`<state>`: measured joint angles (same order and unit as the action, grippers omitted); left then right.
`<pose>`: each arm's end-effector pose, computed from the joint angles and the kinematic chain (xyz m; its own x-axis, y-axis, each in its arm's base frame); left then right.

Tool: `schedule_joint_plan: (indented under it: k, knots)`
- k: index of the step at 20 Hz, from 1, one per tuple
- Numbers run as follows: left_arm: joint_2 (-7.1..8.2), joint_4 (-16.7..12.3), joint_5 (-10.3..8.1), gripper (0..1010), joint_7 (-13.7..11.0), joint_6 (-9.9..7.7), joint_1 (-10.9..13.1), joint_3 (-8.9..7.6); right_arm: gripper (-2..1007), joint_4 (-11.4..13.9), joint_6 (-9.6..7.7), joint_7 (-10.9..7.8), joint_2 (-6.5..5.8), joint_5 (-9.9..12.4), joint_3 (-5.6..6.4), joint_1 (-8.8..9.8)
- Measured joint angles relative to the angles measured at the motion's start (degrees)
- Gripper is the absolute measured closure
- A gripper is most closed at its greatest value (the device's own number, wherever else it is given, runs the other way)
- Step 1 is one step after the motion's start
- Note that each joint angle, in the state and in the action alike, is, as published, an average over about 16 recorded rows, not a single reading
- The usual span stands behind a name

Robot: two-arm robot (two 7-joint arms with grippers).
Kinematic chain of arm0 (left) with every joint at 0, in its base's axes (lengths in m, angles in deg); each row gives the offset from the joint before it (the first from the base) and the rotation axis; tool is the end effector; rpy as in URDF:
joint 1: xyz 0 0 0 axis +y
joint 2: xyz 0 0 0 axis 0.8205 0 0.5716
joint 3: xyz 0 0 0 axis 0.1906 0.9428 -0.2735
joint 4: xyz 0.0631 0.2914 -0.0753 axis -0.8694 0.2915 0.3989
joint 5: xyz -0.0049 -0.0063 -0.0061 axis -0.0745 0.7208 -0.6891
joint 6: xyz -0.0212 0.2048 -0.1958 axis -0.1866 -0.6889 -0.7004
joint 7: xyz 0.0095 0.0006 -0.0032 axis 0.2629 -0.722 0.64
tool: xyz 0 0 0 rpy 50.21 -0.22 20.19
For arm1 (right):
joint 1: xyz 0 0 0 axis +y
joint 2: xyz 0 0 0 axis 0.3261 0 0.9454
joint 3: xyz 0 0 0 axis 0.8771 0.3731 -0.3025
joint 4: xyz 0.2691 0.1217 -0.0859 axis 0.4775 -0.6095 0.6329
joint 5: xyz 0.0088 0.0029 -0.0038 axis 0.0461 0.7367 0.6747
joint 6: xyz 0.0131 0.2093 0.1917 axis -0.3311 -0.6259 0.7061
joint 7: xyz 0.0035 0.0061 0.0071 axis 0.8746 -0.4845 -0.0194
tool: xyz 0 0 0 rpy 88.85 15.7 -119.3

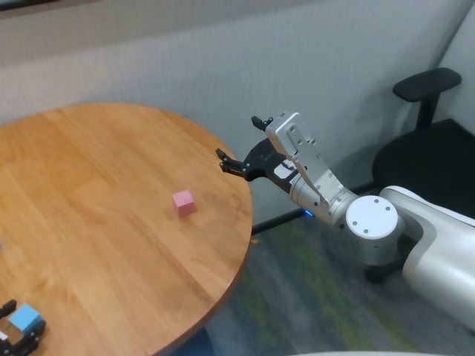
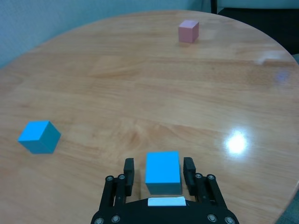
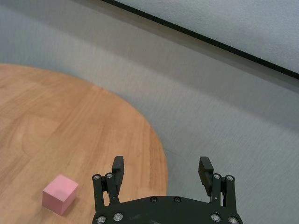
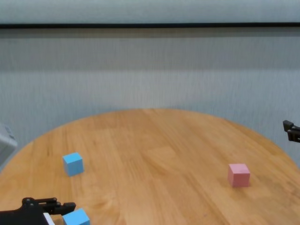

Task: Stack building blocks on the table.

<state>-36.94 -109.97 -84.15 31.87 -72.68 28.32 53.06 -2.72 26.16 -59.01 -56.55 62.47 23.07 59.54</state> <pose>0.3123 0.1066 -0.3451 0.7883 0.5819 0.1999 -0.6119 0.7075 0.3535 0.3376 -0.0991 -0.3116 0.2923 -0.8803 0.3736 0.9552 0.2874 -0.0702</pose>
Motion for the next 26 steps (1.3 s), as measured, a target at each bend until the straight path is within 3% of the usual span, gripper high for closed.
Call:
schedule_joint_plan:
  k: [8, 15, 20, 26]
  knots:
    - [-0.23, -0.15, 0.40, 514, 0.43, -0.40, -0.07, -0.16, 0, 0.00, 0.00, 0.00, 0.00, 0.00, 0.00, 0.00]
    - [-1.24, -1.22, 0.50, 607, 1.22, -0.60, -1.21, -0.48, 0, 0.00, 0.00, 0.00, 0.00, 0.00, 0.00, 0.00]
    - [-3.03, -1.87, 0.52, 616, 1.89, -0.80, -3.57, -0.57, 0, 0.00, 0.00, 0.00, 0.00, 0.00, 0.00, 0.00]
    - [-6.31, -0.80, 0.87, 616, 2.68, -1.32, -8.28, 0.06, 0, 0.00, 0.00, 0.00, 0.00, 0.00, 0.00, 0.00]
